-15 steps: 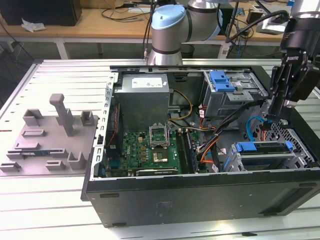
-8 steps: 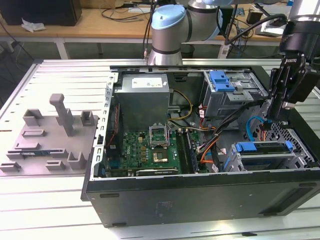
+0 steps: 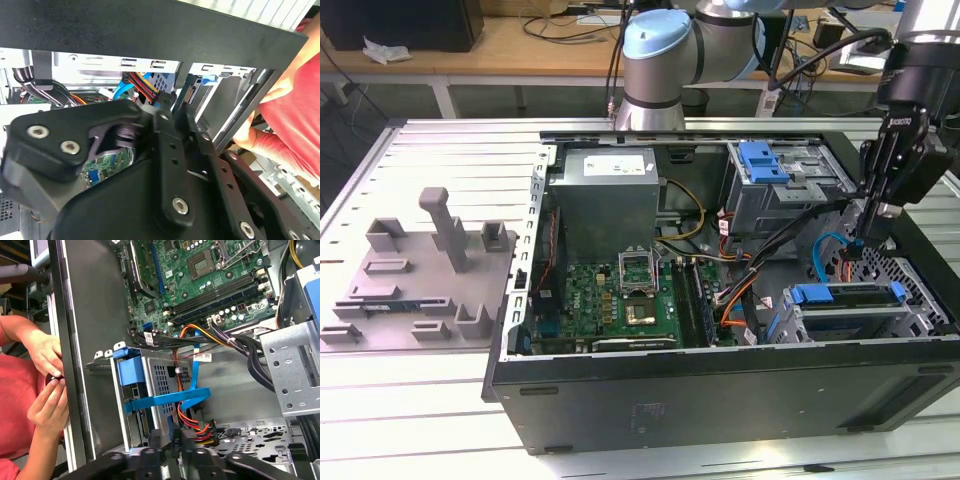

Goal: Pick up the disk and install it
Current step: 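Insert the first disk wire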

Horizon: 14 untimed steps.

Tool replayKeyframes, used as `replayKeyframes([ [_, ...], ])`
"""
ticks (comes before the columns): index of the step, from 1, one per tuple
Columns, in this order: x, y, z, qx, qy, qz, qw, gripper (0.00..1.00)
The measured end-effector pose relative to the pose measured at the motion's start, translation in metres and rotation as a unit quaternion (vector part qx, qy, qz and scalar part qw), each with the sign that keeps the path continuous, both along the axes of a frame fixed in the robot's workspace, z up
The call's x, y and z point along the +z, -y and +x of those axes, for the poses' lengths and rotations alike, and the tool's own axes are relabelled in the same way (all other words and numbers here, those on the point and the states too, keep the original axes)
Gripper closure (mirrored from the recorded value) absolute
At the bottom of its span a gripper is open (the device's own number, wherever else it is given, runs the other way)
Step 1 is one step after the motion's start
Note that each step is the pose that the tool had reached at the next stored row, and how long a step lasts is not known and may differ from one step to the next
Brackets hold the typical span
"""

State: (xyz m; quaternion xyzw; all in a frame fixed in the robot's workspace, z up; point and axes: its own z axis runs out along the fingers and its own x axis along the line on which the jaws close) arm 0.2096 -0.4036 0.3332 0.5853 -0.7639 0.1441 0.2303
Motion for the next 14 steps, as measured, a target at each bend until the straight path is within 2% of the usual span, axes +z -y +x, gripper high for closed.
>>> replayKeyframes([
  [1, 0.0, 0.0, -0.0001, 0.0, 0.0, -0.0001, 1.0, 0.77],
  [11, -0.0023, -0.002, -0.0006, 0.0, 0.0, -0.0003, 1.0, 0.77],
  [12, -0.0023, -0.0024, -0.0006, 0.0, 0.0, -0.0003, 1.0, 0.78],
  [13, -0.0024, -0.0027, -0.0006, 0.0, 0.0, -0.0002, 1.0, 0.84],
  [14, -0.0023, -0.0028, -0.0006, 0.0, 0.0, -0.0003, 1.0, 0.84],
])
